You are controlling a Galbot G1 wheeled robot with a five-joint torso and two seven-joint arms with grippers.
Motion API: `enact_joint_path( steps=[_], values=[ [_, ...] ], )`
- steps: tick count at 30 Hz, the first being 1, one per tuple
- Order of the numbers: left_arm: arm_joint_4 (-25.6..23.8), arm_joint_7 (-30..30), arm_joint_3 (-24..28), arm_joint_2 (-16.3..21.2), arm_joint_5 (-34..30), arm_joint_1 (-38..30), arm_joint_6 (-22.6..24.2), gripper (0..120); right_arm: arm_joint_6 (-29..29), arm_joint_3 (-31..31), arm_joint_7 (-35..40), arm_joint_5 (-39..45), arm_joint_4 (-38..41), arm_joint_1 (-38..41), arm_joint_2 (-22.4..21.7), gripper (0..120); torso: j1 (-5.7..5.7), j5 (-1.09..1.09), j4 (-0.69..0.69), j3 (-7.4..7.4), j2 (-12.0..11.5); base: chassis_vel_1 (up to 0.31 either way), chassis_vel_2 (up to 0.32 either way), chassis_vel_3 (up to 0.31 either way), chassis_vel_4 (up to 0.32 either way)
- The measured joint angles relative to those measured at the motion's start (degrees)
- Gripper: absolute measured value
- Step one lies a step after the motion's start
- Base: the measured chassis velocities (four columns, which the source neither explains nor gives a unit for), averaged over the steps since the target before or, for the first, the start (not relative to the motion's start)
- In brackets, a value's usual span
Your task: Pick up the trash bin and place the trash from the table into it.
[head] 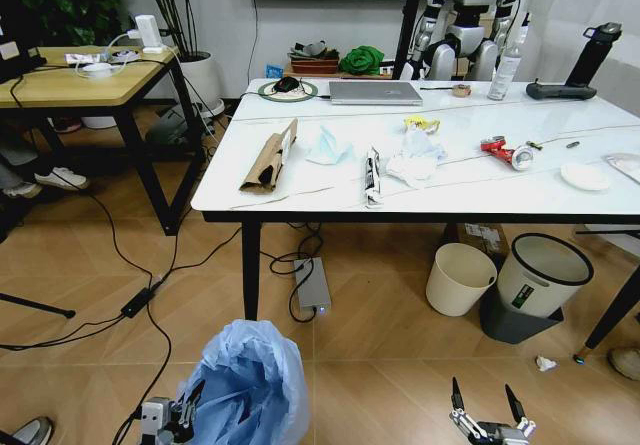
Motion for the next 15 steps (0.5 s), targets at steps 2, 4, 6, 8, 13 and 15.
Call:
enact_joint_path(
  steps=[2, 4, 6, 8, 13, 15],
  values=[
    [0.66, -0.14, 0.12, 0.05, 0.12, -0.12, -0.63, 0, 0.32, -0.19, 0.07, -0.53, -0.38, -0.02, -0.01, 100, 0.21, 0.0, 0.0, 0.33, 0.54, 0.0, 0.0, 0.0, 0.0],
    [1.11, -0.17, 0.54, -0.05, 0.57, -0.23, -1.5, 0, 0.66, -0.45, 0.25, -1.08, -0.76, -0.02, -0.01, 100, 0.49, 0.0, 0.01, 0.67, 1.16, 0.0, 0.0, 0.0, 0.0],
    [1.16, -0.21, 0.87, -0.16, 0.59, -0.27, -1.76, 0, 0.8, -0.58, 0.32, -1.28, -0.85, -0.02, -0.02, 100, 0.6, 0.0, 0.01, 0.85, 1.45, 0.0, 0.0, 0.0, 0.0],
    [1.22, -0.38, 1.49, -0.38, 0.46, -0.27, -1.96, 0, 0.97, -0.93, 0.45, -1.58, -0.89, -0.12, -0.03, 100, 0.88, 0.0, 0.0, 1.2, 2.09, 0.0, 0.0, 0.0, 0.0],
    [1.39, -0.62, 1.82, -0.56, 0.12, -0.13, -2.32, 0, 1.14, -1.4, 0.53, -1.82, -0.51, -0.34, -0.05, 100, 1.35, 0.0, 0.0, 1.96, 3.32, 0.0, 0.0, 0.0, 0.0],
    [1.39, -0.65, 1.82, -0.56, 0.02, -0.1, -2.33, 0, 1.17, -1.47, 0.54, -1.84, -0.43, -0.35, -0.06, 100, 1.55, 0.0, 0.0, 2.23, 3.8, 0.0, 0.0, 0.0, 0.0]
  ],
)
